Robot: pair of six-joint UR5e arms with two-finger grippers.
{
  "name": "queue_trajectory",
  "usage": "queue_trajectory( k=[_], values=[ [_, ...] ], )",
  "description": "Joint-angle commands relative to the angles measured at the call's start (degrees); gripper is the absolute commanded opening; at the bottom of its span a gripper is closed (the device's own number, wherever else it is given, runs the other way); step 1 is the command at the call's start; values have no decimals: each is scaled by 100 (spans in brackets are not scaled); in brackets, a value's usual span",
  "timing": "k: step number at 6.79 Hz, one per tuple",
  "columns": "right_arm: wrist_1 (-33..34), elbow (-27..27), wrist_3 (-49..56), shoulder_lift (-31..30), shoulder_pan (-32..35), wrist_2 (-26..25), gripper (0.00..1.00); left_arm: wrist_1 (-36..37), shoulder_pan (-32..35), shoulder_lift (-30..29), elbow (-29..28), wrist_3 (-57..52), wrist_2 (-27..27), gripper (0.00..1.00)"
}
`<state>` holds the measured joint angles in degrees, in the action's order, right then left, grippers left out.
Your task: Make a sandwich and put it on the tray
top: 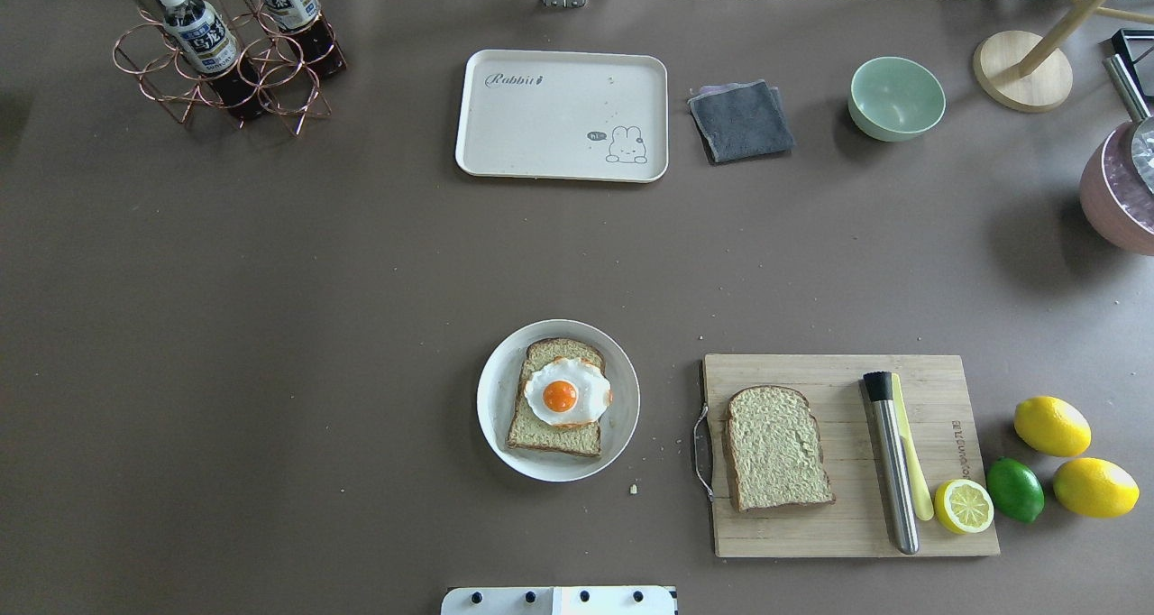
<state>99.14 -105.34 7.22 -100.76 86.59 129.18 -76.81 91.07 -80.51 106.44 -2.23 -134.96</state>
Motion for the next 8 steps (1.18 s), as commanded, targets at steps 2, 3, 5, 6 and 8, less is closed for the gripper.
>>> queue_trajectory(
  k=[2, 3, 5, 6, 8],
  values=[
    [-9, -4, -18, 12, -37, -25, 100, -27, 61, 18, -78, -6, -4, 98],
    [-9, -13, -45, 21, -37, -7, 100, -192, 60, 18, -201, 3, -4, 98],
    [-113, -22, -80, 21, -37, 28, 100, -325, 69, 27, -299, 3, -13, 98],
    [-132, -13, -80, 21, -37, 45, 100, -326, 69, 27, -290, 11, -13, 98],
    [-132, -4, -80, 12, -37, 107, 100, -326, 69, 27, -246, 29, -13, 98]
  ],
)
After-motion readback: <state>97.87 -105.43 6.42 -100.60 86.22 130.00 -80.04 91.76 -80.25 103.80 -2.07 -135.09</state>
